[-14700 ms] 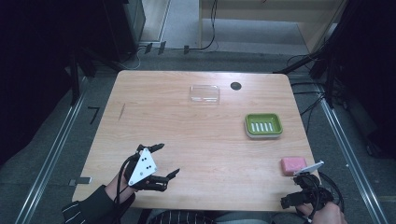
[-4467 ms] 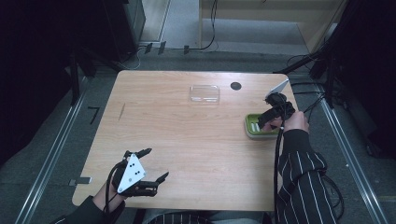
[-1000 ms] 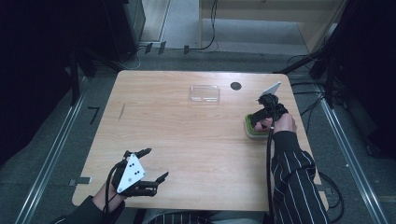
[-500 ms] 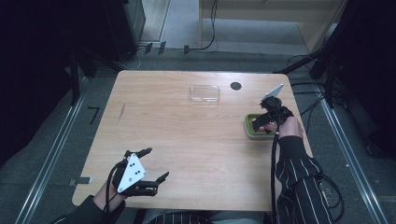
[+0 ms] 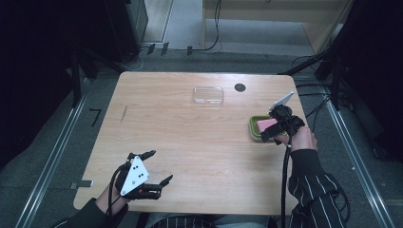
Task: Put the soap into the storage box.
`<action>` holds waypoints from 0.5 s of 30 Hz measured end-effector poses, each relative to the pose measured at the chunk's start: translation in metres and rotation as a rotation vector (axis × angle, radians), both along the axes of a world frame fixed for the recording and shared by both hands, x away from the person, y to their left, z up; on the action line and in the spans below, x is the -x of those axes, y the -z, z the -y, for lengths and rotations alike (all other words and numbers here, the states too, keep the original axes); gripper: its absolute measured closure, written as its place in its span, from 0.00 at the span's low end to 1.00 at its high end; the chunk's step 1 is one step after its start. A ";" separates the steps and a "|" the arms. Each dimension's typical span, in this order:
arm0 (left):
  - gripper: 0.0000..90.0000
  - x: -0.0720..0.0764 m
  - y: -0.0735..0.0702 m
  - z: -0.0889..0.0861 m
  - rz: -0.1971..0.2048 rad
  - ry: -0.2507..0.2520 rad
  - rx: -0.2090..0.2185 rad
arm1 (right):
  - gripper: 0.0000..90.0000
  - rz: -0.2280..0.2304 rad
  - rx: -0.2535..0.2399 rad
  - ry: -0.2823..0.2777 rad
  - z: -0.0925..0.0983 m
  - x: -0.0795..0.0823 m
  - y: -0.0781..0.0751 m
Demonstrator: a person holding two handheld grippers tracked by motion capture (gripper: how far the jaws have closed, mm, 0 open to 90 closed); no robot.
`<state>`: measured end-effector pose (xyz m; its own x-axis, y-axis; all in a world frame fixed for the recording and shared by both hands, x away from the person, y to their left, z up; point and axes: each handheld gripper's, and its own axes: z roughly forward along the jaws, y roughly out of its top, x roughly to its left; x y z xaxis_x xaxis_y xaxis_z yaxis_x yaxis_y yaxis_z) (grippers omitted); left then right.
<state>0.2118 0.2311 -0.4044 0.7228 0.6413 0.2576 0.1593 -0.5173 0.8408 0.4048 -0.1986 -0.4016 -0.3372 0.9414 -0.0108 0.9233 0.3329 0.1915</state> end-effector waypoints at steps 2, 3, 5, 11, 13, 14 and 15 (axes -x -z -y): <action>0.16 0.000 0.000 0.000 0.000 0.001 -0.002 | 0.04 0.003 0.004 -0.005 -0.001 0.005 -0.001; 0.16 0.000 0.000 0.000 0.000 0.002 -0.002 | 0.04 0.001 0.005 -0.005 -0.001 0.007 -0.003; 0.16 0.000 0.000 0.000 0.000 0.001 0.000 | 0.04 0.008 0.007 -0.010 -0.002 0.012 -0.004; 0.16 0.000 0.000 0.000 0.000 0.002 -0.001 | 0.04 0.024 0.014 -0.036 -0.005 0.027 -0.007; 0.16 0.000 0.000 0.000 0.000 0.002 -0.001 | 0.04 0.025 0.020 -0.038 -0.005 0.032 -0.008; 0.16 0.000 0.000 0.000 0.002 0.003 -0.002 | 0.04 0.026 0.017 -0.039 -0.005 0.035 -0.008; 0.16 0.000 0.000 0.000 -0.001 0.002 -0.002 | 0.04 0.028 0.020 -0.040 -0.005 0.037 -0.008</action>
